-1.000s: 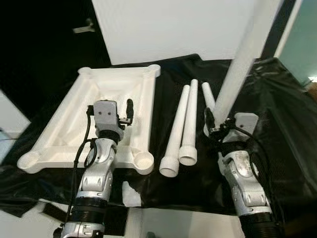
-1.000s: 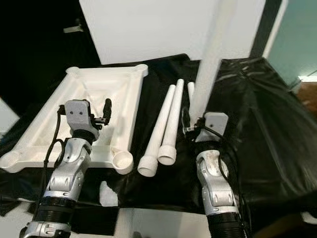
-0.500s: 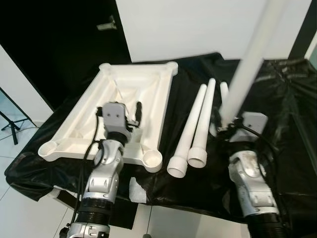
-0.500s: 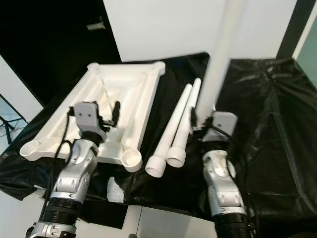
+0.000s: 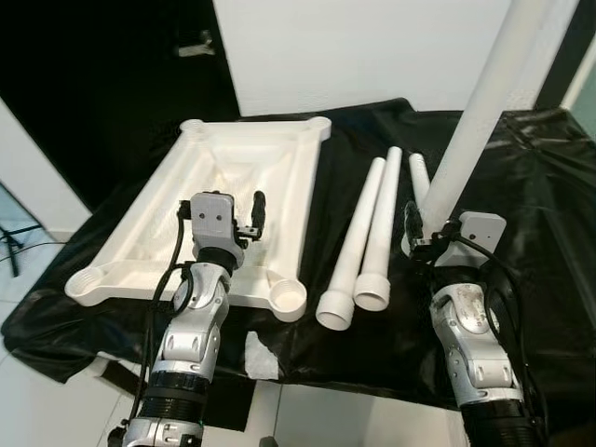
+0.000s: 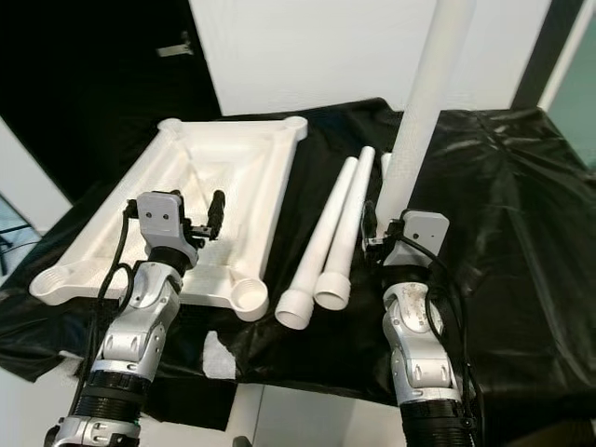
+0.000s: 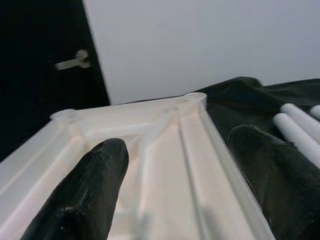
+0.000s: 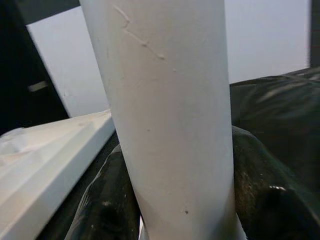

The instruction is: Building children table

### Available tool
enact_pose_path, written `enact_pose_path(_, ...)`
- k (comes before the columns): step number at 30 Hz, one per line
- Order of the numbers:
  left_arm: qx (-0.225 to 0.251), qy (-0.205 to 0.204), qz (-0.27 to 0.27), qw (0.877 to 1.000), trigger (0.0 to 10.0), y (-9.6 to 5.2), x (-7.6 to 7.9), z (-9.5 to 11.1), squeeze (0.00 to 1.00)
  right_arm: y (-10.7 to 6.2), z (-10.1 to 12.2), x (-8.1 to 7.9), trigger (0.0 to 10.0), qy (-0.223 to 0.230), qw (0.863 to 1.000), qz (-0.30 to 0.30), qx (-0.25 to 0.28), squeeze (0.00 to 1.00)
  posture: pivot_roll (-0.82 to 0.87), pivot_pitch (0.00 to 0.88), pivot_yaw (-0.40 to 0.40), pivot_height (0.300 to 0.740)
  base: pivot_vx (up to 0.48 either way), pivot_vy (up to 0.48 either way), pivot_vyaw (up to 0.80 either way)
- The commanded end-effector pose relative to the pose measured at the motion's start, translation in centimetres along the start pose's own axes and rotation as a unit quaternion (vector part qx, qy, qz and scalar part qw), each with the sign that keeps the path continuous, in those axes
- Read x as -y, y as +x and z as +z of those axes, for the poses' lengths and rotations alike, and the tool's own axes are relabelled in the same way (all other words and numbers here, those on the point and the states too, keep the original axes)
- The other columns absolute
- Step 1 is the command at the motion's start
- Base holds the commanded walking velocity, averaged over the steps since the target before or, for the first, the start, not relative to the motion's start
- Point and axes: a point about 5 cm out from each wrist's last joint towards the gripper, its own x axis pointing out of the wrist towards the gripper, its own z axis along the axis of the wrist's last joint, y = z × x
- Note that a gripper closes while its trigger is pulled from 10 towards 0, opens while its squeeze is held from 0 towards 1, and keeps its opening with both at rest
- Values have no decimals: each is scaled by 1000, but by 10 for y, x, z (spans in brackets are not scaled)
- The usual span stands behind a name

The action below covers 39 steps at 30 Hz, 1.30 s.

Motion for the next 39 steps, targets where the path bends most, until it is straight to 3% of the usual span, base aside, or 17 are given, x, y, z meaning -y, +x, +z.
enact_pose_path(1, -3, 5, -1, 1000, 10000, 0, -1, -1, 0, 2, 1, -1, 10000, 2, 1000, 1, 0, 0, -84, 0, 66, 740, 0, 0, -788)
enact_pose_path(11, -6, 6, -3, 1000, 10000, 0, 0, -3, 0, 2, 3, -4, 10000, 12, 1000, 6, 7, 0, -84, 0, 65, 740, 0, 0, -158)
enact_pose_path(15, -19, 14, -27, 999, 10000, 1, 1, -4, 0, 2, 3, -3, 10000, 10, 1000, 7, 7, 0, -84, 0, 61, 740, 0, 0, 0)
enact_pose_path(22, -98, 25, -93, 991, 10000, 4, 9, -18, 0, 2, 5, -2, 10000, 5, 1000, 7, 11, 0, -84, 0, 58, 740, 0, 0, 0)
enact_pose_path(28, -106, 38, -106, 988, 10000, 3, 14, -21, 0, 2, 6, -1, 10000, 3, 1000, 4, 12, 0, -88, 4, 61, 740, 0, 0, 0)
enact_pose_path(34, -110, 76, -130, 983, 10000, 4, 21, -19, 0, 1, 7, -3, 10000, 5, 1000, 5, 11, 0, -85, 9, 65, 740, 0, 0, 0)
enact_pose_path(39, -169, 94, -132, 972, 10000, 6, 21, -28, 0, 3, 9, -4, 10000, 6, 1000, 5, 16, 0, -86, 9, 63, 740, 0, 0, 0)
